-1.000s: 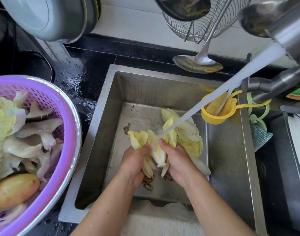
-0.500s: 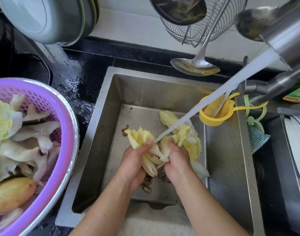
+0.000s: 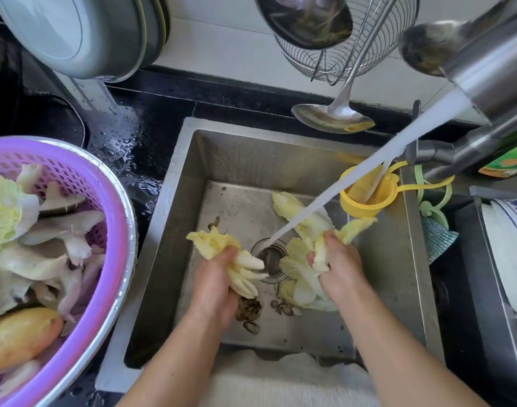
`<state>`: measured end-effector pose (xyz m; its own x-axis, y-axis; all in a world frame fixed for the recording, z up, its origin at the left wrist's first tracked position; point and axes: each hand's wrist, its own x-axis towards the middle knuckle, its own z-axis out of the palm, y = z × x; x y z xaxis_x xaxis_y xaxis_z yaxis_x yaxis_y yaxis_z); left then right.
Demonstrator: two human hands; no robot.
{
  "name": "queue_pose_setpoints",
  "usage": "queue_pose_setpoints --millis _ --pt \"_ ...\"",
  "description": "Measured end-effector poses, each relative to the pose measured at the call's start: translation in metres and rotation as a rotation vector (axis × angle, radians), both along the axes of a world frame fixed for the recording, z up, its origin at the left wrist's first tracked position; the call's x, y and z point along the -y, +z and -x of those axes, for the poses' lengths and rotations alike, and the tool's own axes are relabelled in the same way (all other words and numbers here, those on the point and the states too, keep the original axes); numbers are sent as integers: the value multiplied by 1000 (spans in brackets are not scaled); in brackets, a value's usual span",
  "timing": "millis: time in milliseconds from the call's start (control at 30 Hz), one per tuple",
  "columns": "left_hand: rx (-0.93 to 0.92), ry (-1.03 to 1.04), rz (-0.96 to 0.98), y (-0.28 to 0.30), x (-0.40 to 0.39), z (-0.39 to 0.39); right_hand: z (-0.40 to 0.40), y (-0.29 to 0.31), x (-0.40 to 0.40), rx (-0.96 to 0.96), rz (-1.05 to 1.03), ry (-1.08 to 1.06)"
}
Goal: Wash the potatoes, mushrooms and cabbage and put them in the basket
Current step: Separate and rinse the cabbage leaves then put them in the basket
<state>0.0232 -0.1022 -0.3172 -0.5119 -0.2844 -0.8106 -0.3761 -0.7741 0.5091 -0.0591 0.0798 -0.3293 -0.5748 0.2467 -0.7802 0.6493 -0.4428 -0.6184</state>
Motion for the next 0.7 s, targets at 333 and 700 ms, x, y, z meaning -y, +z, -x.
queue_pose_setpoints --millis 333,700 --pt "382 -558 571 -22 11 40 -33 -11 -8 89 -148 724" --pt "588 -1635 1340 -75 37 25 -40 -5 8 61 -100 771"
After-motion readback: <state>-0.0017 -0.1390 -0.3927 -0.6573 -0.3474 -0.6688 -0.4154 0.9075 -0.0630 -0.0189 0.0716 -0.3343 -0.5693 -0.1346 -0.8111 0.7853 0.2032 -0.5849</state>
